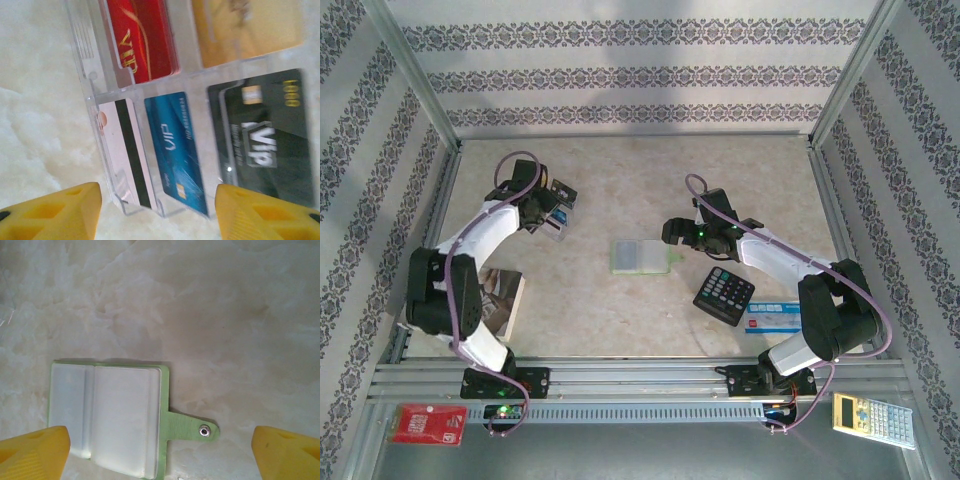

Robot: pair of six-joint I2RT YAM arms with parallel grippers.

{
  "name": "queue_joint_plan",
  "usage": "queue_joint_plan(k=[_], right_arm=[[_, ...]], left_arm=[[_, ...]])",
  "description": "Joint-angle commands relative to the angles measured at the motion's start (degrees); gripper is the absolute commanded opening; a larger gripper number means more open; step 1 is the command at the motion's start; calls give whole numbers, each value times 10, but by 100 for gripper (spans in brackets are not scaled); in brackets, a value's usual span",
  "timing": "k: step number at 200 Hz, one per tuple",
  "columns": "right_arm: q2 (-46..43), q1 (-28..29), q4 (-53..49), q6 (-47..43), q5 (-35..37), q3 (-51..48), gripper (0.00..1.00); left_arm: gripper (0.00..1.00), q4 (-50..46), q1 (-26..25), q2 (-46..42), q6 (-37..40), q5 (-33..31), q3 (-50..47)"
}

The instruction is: Take the credit cards out of the card holder

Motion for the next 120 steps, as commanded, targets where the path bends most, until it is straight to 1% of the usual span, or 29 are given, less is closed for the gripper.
queue_joint_plan(k=[1,16,45,78,96,120], right_arm=[[9,24,-16,3,6,16,92],[22,44,-24,4,14,28,91],[60,92,-42,11,38,61,88],[117,143,-82,19,72,122,81],[148,167,-115,25,98,157,79],[186,186,-150,59,117,193,78]], left_arm=[[65,-46,-4,-64,41,-20,-16],[69,-51,-4,-104,59,-20,-37],[83,-45,0,-174,98,-10,-89],[100,-22,7,-239,135,-7,-148],[100,-20,13,-264,143,-6,-168],[100,-12,21,-286,146,33,-178]])
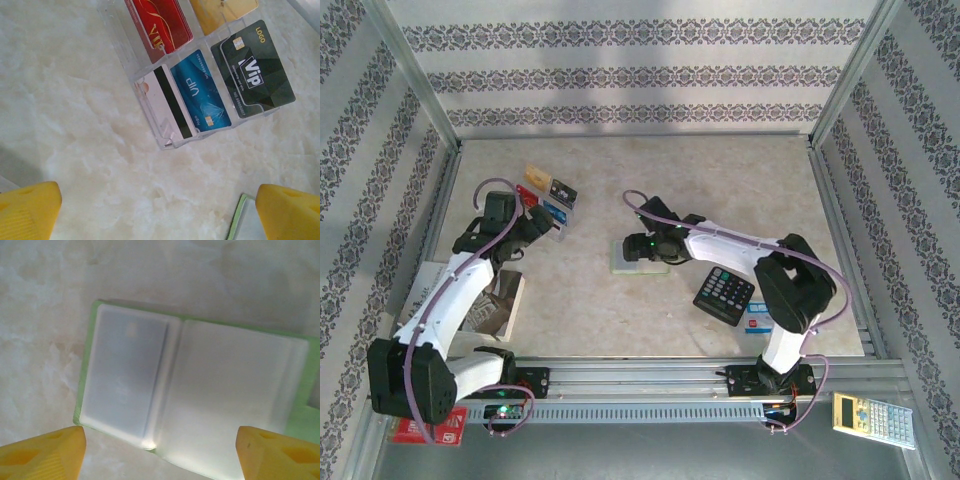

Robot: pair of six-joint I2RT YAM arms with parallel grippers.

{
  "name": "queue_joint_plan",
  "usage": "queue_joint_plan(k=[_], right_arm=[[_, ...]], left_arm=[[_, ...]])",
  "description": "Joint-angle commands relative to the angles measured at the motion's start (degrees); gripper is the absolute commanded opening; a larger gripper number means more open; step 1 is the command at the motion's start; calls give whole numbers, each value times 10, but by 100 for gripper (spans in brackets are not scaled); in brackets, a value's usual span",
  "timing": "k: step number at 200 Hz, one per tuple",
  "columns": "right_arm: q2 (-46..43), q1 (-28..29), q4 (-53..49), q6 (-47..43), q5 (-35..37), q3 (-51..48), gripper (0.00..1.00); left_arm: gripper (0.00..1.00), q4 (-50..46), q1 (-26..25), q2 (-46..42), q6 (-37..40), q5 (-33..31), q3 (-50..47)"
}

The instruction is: Take the credit cards out of the card holder

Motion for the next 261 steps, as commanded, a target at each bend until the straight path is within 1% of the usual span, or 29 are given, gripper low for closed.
queue_joint_plan(k=[1,16,44,89,112,161,182,197,211,230,261], right_arm=[[33,16,-59,37,45,39,78],[55,26,-74,47,44,64,75],[97,42,-122,39,75,121,75],[138,45,-160,25,105,173,73],[162,45,-178,12,106,198,73],[192,39,-185,14,89,191,71],[197,32,-181,16,81,172,68],[200,28,-176,16,75,157,62],[199,24,-171,17,71,143,61],[197,20,-162,18,70,125,57],[185,11,-141,20,61,101,52]], left_arm=[[100,6,12,-25,27,31,-7],[100,8,13,-32,32,40,-10],[100,20,16,-31,56,65,-20],[100,31,18,-21,93,98,-26],[100,48,18,-18,103,119,-35],[100,69,18,6,107,161,-43],[100,71,18,28,102,187,-38],[98,78,18,44,95,205,-39],[95,85,17,56,85,216,-38],[90,99,17,72,72,237,-39],[76,143,9,99,43,285,-47]])
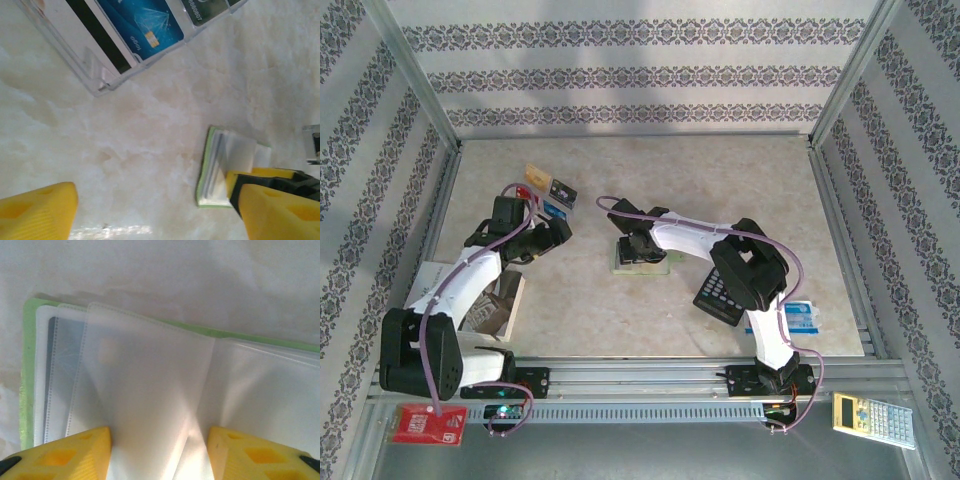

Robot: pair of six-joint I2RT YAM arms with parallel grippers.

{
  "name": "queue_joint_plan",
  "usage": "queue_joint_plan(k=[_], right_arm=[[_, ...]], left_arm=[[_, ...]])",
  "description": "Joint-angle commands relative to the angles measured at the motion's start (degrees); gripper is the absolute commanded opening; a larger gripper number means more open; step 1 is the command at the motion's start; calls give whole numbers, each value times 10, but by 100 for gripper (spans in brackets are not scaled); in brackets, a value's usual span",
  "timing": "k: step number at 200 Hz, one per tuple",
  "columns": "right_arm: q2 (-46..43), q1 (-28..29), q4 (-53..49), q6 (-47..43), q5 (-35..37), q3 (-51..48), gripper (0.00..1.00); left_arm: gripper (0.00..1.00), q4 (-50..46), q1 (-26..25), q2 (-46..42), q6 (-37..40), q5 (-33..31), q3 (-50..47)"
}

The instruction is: Take the credit cards out of the card holder

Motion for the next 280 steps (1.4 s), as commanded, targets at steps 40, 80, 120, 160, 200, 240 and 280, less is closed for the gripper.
queue_joint_plan(k=[40,80,120,160,200,240,280], right_arm=[[14,-20,-2,-1,-15,-65,45],[12,-24,8,-4,-20,-73,41],[9,-27,13,-11,-23,-77,37],[11,-27,16,-13,-27,-77,34],[11,-26,20,-12,-28,-80,33],[9,-26,25,-11,-33,-82,33],[8,-26,28,-12,-36,-83,33]], left_arm=[[59,131,-34,68,-79,105,-23],[49,184,-83,120,-110,116,-20],[39,209,-128,183,-122,126,5],[26,174,-162,231,-109,102,41],[21,175,-181,251,-114,98,50],[20,174,-185,262,-117,101,51],[19,180,-189,274,-113,118,57]])
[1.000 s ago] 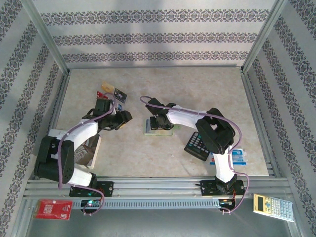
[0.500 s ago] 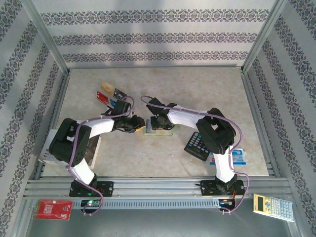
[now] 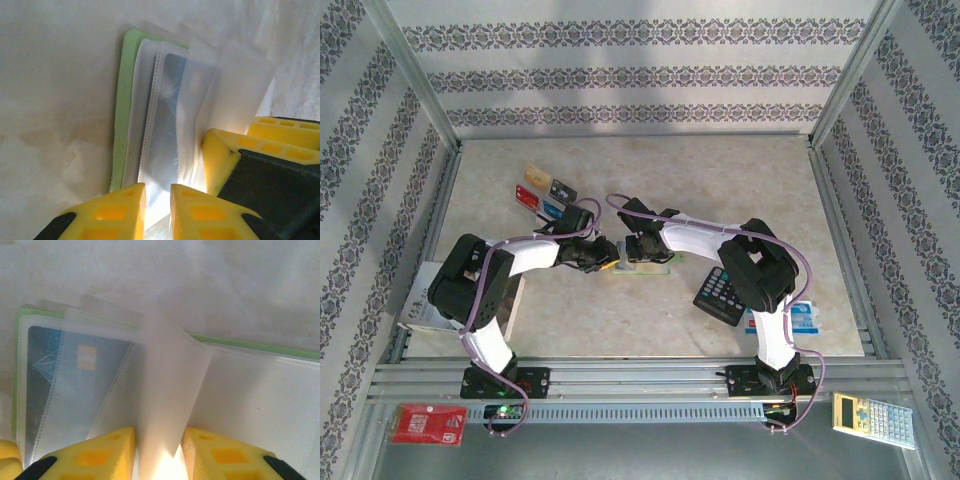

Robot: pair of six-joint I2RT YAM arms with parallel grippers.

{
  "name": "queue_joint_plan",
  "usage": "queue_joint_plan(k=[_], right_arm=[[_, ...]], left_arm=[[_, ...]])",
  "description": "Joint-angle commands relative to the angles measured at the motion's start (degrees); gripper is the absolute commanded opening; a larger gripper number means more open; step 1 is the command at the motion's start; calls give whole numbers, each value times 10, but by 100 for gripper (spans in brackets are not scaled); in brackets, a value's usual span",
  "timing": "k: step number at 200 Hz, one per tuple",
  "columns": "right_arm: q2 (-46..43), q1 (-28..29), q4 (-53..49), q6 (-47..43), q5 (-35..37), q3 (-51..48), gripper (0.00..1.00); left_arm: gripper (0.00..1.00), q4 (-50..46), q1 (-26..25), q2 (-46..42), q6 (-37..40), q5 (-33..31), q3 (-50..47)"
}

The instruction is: Take the credit cards out of the card holder

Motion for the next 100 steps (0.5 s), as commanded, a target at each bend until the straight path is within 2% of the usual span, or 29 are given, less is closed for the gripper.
queue_joint_plan(k=[1,100], right_arm=[[35,-6,-28,-10,-9,-31,33],[23,-6,-21,-10,-10,-37,32]], left_arm=[[19,4,-8,11,2,14,18],[20,13,-15,18,-1,15,21]])
